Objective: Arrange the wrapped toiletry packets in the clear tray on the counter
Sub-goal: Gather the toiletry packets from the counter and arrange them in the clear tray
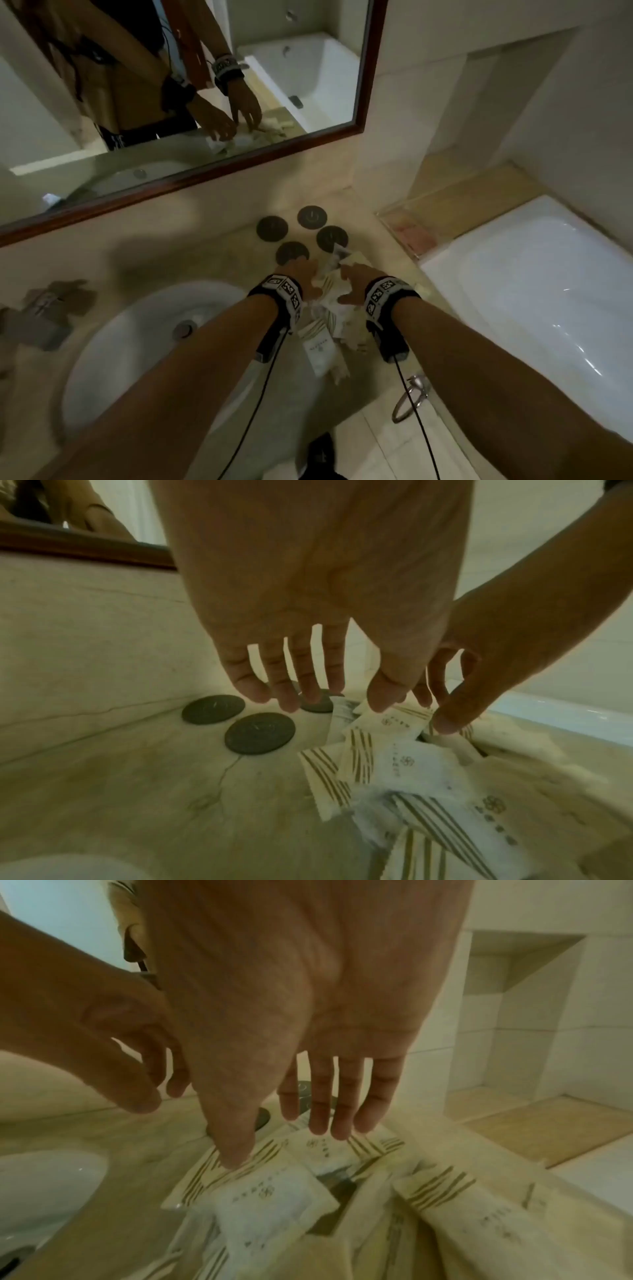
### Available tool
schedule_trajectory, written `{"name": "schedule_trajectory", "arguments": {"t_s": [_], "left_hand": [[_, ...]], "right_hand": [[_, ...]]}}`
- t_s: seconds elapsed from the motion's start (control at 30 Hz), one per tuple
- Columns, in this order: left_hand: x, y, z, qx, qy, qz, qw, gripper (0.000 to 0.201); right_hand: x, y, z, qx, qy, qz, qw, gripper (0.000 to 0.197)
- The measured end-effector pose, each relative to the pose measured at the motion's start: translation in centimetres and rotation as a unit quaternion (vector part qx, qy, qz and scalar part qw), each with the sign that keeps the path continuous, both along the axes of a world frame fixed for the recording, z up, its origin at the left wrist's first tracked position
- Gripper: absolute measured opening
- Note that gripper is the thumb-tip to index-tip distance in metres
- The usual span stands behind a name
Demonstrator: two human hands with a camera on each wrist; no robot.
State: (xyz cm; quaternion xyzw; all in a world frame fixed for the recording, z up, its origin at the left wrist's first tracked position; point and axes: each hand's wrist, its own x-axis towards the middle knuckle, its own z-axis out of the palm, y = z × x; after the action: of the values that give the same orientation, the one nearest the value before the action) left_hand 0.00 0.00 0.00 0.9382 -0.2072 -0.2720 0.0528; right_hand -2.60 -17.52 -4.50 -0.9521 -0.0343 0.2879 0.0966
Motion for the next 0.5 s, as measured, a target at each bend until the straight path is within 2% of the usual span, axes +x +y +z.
{"name": "schedule_trajectory", "arguments": {"t_s": [0.1, 0.3, 0.4, 0.5], "left_hand": [[0.2, 0.1, -1.2, 0.025, 0.006, 0.013, 1.000, 0.054], [0.8, 0.1, -4.9, 0.004, 0.026, 0.047, 0.999, 0.057], [1.3, -0.2, -6.2, -0.008, 0.035, 0.059, 0.998, 0.061], [1.8, -0.7, -7.3, -0.020, 0.036, 0.067, 0.997, 0.058]], "right_hand": [[0.0, 0.6, -1.3, 0.004, 0.001, -0.004, 1.000, 0.087], [0.4, 1.9, -2.6, 0.014, -0.046, -0.025, 0.999, 0.075], [0.6, 2.0, -2.5, 0.010, -0.032, -0.040, 0.999, 0.079], [0.9, 1.4, -2.7, 0.056, -0.011, -0.084, 0.995, 0.079]]}}
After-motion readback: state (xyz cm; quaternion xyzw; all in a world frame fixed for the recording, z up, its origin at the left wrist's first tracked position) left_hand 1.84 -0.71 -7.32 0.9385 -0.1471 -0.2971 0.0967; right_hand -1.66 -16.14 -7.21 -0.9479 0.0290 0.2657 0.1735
